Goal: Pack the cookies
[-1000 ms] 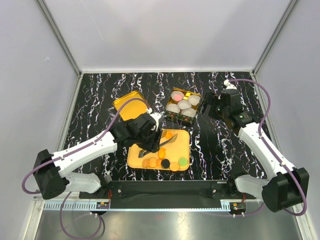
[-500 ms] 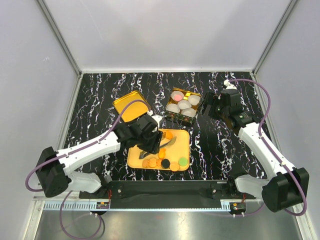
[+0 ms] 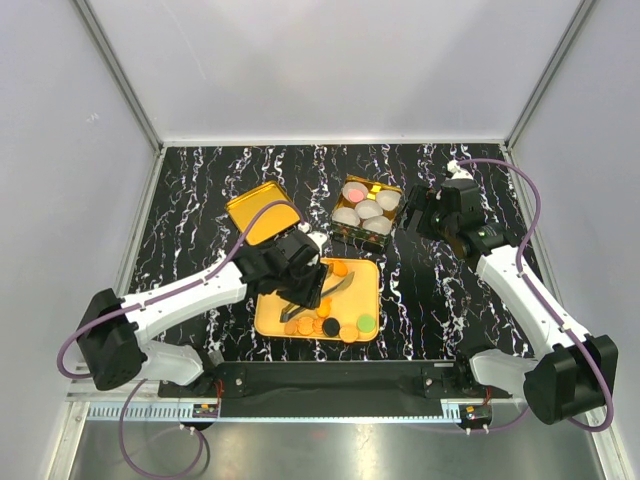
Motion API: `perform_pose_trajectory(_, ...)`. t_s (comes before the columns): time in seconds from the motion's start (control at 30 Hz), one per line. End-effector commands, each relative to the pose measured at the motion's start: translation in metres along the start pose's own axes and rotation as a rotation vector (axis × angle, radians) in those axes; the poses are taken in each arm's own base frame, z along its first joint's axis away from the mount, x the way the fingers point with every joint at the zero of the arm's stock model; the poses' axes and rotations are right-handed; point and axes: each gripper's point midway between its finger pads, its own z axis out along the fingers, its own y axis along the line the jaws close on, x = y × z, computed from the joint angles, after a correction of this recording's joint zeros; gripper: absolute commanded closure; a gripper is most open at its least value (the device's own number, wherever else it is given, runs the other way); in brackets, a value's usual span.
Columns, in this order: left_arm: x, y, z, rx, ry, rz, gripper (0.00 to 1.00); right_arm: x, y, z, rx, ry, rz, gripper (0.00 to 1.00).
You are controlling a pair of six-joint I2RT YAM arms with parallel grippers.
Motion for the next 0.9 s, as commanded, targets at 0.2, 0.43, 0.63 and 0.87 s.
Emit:
perform_pose_trajectory(0.2, -0.018, 0.010, -0.006, -0.023, -0.076, -0.016, 0.47, -0.013, 0.004, -0.003, -0.007, -0.059, -0.014, 0.00)
perform_pose_trajectory(0.43, -0.021, 0.022, -0.010, -0.037, -0.091, -0.038, 0.46, -0.013, 0.004, -0.002, -0.009, -0.054, -0.015, 0.00)
perform_pose_trajectory(0.63, -0.021, 0.026, -0.008, -0.041, -0.086, -0.042, 0.46, -0.013, 0.003, -0.003, -0.004, -0.055, -0.018, 0.00)
perform_pose_trajectory(0.87, -0.022, 0.033, -0.011, -0.053, -0.093, -0.049, 0.46, -0.012, 0.003, -0.002, -0.002, -0.053, -0.016, 0.00)
